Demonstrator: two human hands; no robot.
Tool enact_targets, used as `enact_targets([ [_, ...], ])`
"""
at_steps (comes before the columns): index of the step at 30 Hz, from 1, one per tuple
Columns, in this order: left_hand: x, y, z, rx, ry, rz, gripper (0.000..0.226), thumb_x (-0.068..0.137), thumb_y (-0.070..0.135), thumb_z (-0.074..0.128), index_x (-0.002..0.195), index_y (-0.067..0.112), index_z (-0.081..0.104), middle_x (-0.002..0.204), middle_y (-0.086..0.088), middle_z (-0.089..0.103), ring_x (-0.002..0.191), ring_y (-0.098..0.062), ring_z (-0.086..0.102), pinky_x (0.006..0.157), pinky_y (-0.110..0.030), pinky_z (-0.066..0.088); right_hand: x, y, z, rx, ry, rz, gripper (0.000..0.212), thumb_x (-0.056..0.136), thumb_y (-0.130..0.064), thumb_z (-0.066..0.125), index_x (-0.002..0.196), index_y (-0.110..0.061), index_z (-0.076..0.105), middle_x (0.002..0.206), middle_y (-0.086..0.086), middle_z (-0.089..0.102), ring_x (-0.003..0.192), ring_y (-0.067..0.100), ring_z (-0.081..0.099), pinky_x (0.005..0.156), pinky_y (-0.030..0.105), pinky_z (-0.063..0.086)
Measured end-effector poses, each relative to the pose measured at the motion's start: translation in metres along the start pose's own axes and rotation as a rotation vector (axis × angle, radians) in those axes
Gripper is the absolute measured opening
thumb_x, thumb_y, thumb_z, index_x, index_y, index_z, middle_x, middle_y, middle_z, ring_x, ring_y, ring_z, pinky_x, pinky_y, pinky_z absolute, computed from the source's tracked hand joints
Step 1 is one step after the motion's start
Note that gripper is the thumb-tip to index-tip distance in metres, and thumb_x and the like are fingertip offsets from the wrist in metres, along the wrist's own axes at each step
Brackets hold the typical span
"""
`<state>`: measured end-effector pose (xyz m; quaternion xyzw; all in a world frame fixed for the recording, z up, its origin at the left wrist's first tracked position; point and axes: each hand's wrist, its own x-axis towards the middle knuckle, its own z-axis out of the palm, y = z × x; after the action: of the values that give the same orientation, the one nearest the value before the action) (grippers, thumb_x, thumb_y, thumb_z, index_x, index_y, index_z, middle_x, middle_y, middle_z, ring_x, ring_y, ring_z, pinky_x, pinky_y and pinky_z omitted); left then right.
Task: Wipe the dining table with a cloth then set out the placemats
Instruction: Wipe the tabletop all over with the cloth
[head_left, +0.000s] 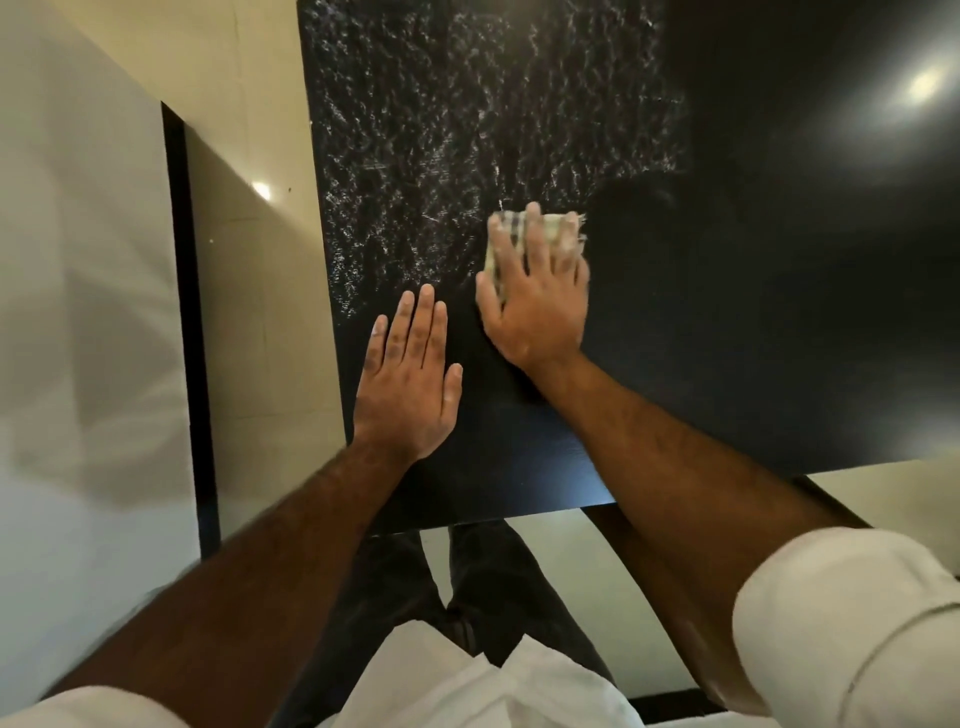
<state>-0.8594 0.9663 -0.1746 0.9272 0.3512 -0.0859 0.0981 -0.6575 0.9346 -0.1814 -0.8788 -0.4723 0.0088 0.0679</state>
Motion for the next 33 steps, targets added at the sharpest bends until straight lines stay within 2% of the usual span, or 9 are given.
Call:
enact_targets([
  [3, 0.002, 0.000, -0.002, -0.001, -0.001, 0.000, 0.080, 0.114, 0.048, 0.026, 0.177, 0.008, -0.002, 0.186, -0.012, -0.014, 0.173, -0.030, -0.010, 0.139, -0.057, 0.011, -0.029, -0.006, -0.005, 0.050, -0.100, -0.173, 0.068, 0.111, -0.063, 0.037, 0.175, -0.038, 0.032, 0.186, 0.006, 0.020, 0.171, 0.045, 0.012, 0.128, 0.058, 0.030],
  [6, 0.003, 0.001, -0.002, 0.000, -0.014, -0.006, 0.081, 0.113, 0.049, 0.025, 0.177, 0.007, -0.002, 0.185, -0.013, -0.015, 0.173, -0.030, -0.010, 0.139, -0.057, 0.011, -0.052, 0.022, -0.012, 0.048, -0.131, -0.217, 0.069, 0.110, -0.064, 0.041, 0.175, -0.040, 0.031, 0.186, 0.002, 0.018, 0.171, 0.042, 0.013, 0.126, 0.055, 0.032],
  [12, 0.014, 0.006, -0.002, -0.001, -0.025, -0.018, 0.081, 0.113, 0.052, 0.021, 0.177, 0.007, -0.003, 0.185, -0.012, -0.017, 0.173, -0.032, -0.011, 0.139, -0.058, 0.009, -0.008, 0.118, -0.015, -0.074, -0.037, 0.180, 0.065, 0.112, -0.061, 0.037, 0.173, -0.038, 0.035, 0.183, 0.007, 0.029, 0.167, 0.049, 0.024, 0.117, 0.061, 0.044],
  [15, 0.029, 0.016, -0.004, -0.003, -0.028, 0.015, 0.081, 0.114, 0.053, 0.020, 0.177, 0.006, -0.002, 0.185, -0.013, -0.016, 0.173, -0.031, -0.010, 0.139, -0.058, 0.008, 0.039, 0.118, -0.010, -0.077, 0.009, 0.301, 0.064, 0.112, -0.060, 0.036, 0.172, -0.036, 0.040, 0.180, 0.011, 0.036, 0.163, 0.053, 0.031, 0.115, 0.066, 0.046],
  [20, 0.067, 0.049, -0.011, 0.007, -0.014, 0.077, 0.080, 0.115, 0.050, 0.025, 0.177, 0.005, 0.000, 0.185, -0.014, -0.016, 0.173, -0.030, -0.012, 0.139, -0.058, 0.007, 0.054, 0.068, -0.002, -0.048, 0.002, 0.029, 0.067, 0.112, -0.061, 0.036, 0.174, -0.036, 0.035, 0.183, 0.010, 0.028, 0.167, 0.050, 0.021, 0.121, 0.062, 0.038],
  [24, 0.088, 0.065, -0.014, 0.026, -0.015, 0.071, 0.080, 0.116, 0.050, 0.024, 0.177, 0.006, -0.002, 0.185, -0.014, -0.018, 0.172, -0.030, -0.015, 0.138, -0.058, 0.007, 0.019, 0.087, -0.008, 0.006, -0.034, -0.092, 0.067, 0.112, -0.062, 0.040, 0.175, -0.040, 0.031, 0.185, 0.004, 0.022, 0.170, 0.043, 0.015, 0.124, 0.057, 0.035],
  [26, 0.090, 0.066, -0.015, 0.027, -0.014, 0.064, 0.080, 0.116, 0.050, 0.024, 0.176, 0.006, -0.004, 0.184, -0.013, -0.020, 0.172, -0.031, -0.017, 0.138, -0.058, 0.008, 0.008, 0.117, -0.011, -0.027, -0.028, -0.007, 0.068, 0.111, -0.062, 0.041, 0.175, -0.040, 0.031, 0.185, 0.004, 0.022, 0.170, 0.044, 0.017, 0.121, 0.058, 0.037],
  [30, 0.090, 0.066, -0.013, 0.028, -0.019, 0.058, 0.079, 0.116, 0.051, 0.020, 0.176, 0.006, -0.007, 0.184, -0.012, -0.021, 0.171, -0.030, -0.018, 0.138, -0.059, 0.009, 0.026, 0.190, -0.016, -0.101, 0.024, 0.351, 0.065, 0.113, -0.060, 0.033, 0.174, -0.038, 0.033, 0.182, 0.009, 0.029, 0.166, 0.050, 0.025, 0.117, 0.065, 0.045],
  [33, 0.092, 0.066, -0.011, 0.027, -0.024, 0.056, 0.079, 0.115, 0.051, 0.017, 0.176, 0.006, -0.007, 0.184, -0.012, -0.022, 0.172, -0.030, -0.017, 0.138, -0.059, 0.009, 0.067, 0.215, -0.014, -0.082, 0.026, 0.444, 0.064, 0.112, -0.058, 0.036, 0.173, -0.039, 0.034, 0.182, 0.011, 0.029, 0.165, 0.053, 0.024, 0.120, 0.070, 0.042],
])
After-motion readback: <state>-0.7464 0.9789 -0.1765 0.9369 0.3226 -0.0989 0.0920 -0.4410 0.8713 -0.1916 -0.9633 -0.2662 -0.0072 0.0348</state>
